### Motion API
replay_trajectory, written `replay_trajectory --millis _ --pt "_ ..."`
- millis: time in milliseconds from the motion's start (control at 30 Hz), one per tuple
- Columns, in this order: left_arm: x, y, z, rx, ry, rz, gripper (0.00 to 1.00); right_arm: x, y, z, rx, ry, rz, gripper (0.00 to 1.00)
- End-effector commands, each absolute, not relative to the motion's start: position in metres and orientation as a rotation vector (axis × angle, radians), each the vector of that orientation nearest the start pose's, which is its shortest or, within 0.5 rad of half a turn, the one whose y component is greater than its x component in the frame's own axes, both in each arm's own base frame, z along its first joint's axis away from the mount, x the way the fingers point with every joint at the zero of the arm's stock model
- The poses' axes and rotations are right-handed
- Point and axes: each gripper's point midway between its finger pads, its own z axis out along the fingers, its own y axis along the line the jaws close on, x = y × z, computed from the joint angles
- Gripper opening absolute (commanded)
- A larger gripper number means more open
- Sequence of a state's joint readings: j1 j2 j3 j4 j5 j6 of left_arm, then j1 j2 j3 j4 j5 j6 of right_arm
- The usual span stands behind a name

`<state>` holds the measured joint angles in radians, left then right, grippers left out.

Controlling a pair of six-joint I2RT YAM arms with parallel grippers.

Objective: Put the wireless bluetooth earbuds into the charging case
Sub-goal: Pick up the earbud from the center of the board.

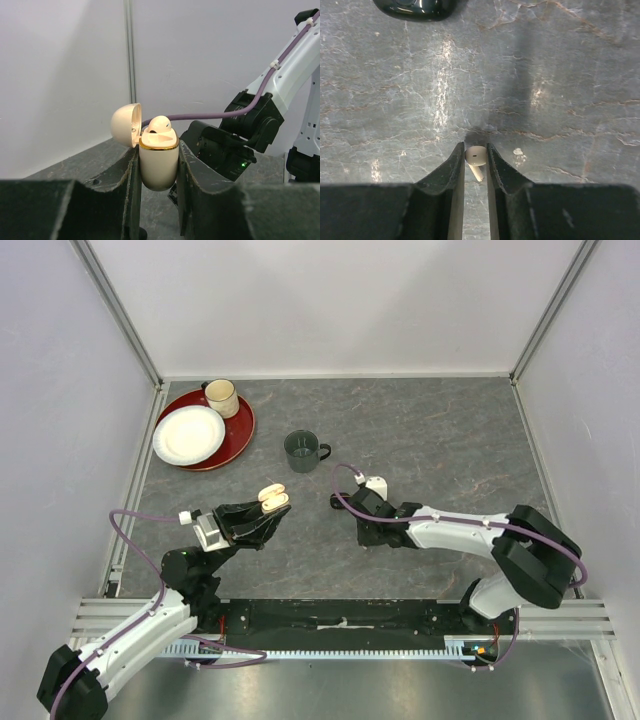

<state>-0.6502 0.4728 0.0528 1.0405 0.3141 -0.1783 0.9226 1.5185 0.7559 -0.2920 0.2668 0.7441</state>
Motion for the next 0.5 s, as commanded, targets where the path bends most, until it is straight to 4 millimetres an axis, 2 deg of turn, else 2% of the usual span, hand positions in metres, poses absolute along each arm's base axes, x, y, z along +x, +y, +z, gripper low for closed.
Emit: replay_trajectory --millis 0,33,100,133,200,233,267,300,433,467 --pt "0.167 -0.196 0.29 0.499 0.881 -0.873 0.02 0.217 0.242 0.05 -0.087 2.497 0.319 0.01" --pt "0.168 -0.196 0.29 0.498 0.885 -0.873 0.02 0.222 0.246 0.072 -0.064 2.424 0.391 0.0" --pt "0.169 -0.197 0.29 0.495 0.889 -0.873 0.02 0.232 0.252 0.098 -0.005 2.308 0.487 0.0" --pt "0.17 -0.198 0.289 0.497 0.896 -0.875 0.02 0.235 0.255 0.124 0.024 2.225 0.568 0.0" --pt "0.17 -0.198 0.291 0.497 0.892 -0.878 0.02 0.242 0.257 0.149 0.079 2.102 0.662 0.0" --pt "0.172 -0.2 0.29 0.495 0.9 -0.884 0.02 0.243 0.257 0.169 0.096 2.037 0.712 0.0" --pt "0.172 -0.2 0.29 0.496 0.9 -0.886 0.02 0.243 0.256 0.175 0.091 2.015 0.717 0.0" --pt "0.171 -0.2 0.292 0.497 0.892 -0.889 0.02 0.247 0.259 0.194 0.106 1.943 0.752 0.0" --pt "0.173 -0.204 0.292 0.504 0.898 -0.902 0.02 0.242 0.258 0.246 0.119 1.733 0.839 0.0" --pt "0.174 -0.206 0.291 0.507 0.904 -0.903 0.02 0.238 0.263 0.268 0.129 1.651 0.902 0.0"
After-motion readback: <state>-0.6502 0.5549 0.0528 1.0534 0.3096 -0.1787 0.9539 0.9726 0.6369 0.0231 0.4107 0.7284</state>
